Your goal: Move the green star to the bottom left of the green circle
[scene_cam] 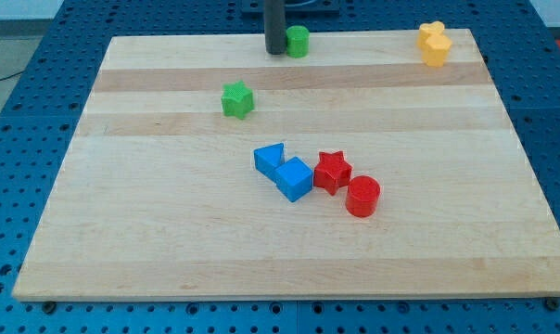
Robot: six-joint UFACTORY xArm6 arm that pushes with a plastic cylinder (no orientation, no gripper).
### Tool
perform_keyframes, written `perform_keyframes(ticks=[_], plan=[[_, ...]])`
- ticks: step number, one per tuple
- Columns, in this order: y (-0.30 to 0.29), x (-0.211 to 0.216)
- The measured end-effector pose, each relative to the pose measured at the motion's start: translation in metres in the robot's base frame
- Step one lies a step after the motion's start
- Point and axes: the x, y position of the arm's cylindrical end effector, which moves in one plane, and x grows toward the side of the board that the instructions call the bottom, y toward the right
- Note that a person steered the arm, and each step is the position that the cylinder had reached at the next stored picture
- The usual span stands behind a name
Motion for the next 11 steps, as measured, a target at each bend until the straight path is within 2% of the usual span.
perform_keyframes(ticks=[2,3,4,5,6,8,10,11], plan=[[-0.018,0.001],[-0.070,0.032],[-0.119,0.104],[-0.091,0.169],[-0.060,0.161],[-0.060,0.104],[-0.060,0.068],[-0.074,0.063]])
